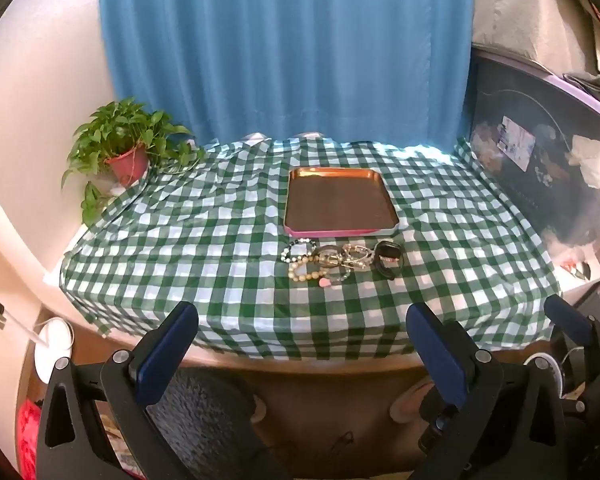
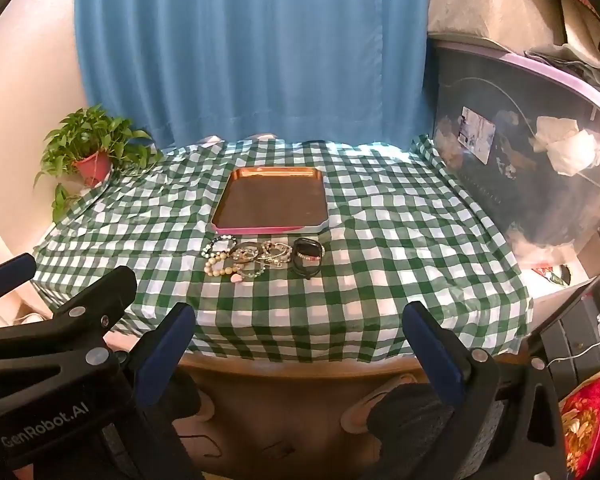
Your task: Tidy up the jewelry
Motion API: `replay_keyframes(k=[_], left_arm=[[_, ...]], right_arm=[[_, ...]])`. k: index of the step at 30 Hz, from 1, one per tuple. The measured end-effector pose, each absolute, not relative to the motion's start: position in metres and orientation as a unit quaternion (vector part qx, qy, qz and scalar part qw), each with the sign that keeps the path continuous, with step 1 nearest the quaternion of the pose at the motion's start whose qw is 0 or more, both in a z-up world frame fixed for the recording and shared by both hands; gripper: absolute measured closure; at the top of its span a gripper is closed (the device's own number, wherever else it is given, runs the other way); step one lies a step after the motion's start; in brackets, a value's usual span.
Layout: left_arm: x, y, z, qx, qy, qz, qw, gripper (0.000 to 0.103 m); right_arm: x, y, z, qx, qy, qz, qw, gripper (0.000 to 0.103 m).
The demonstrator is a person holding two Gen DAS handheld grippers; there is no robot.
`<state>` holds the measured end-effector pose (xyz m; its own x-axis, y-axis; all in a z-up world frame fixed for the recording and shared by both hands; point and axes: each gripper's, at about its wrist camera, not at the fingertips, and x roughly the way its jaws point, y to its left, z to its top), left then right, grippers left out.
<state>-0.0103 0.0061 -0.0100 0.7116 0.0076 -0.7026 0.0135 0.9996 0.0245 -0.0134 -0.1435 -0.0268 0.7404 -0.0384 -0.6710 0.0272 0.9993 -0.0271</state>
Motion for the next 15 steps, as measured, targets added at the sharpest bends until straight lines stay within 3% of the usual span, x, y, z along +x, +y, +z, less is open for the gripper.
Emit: replay_keyframes(k=[15], left_arm=[[-0.0097,0.0050,-0.0092,0.013,0.381,-0.001,0.924,0.000]], right_arm=[[-0.0139,-0.1434,-0.0255,-0.007,0.361,-0.018,0.932,0.000]])
